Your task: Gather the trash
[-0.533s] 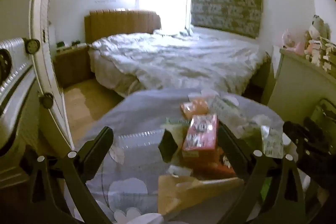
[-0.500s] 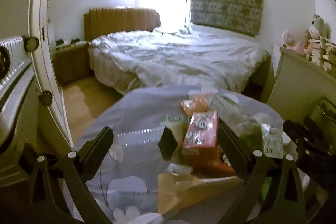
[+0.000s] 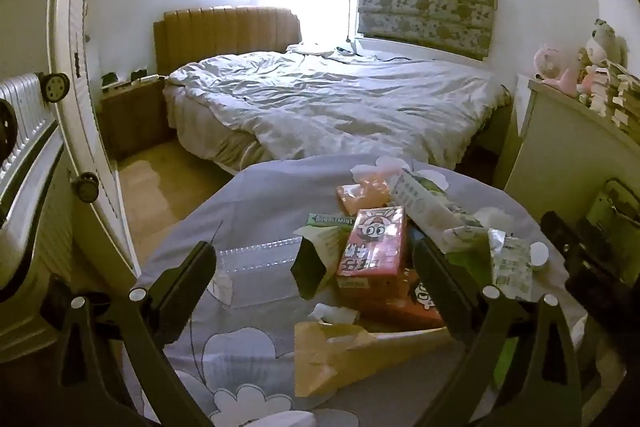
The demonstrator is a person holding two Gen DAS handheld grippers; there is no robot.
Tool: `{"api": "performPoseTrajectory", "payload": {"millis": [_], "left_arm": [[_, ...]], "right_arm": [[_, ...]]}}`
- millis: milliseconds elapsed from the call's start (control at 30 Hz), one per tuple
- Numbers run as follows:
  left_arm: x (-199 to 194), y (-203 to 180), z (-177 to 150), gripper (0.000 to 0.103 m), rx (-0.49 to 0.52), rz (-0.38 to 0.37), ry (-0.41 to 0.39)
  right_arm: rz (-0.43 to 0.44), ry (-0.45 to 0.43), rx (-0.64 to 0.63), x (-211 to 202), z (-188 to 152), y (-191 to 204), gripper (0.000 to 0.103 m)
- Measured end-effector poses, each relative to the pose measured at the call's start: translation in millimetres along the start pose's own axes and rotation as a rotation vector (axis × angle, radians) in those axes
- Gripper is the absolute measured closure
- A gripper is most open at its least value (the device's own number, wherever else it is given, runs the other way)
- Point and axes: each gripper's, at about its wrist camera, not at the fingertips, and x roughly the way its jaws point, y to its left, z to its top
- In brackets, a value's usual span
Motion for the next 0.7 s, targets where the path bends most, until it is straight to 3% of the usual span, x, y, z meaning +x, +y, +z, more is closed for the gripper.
{"api": "performPoseTrajectory", "payload": {"millis": [700], "left_arm": [[-5.2, -2.9, 2.5, 0.005, 0.010, 0.031, -0.031]], "right_arm": [[0.009, 0.003, -0.009, 0.5, -2.1, 6.8, 0.004]]}}
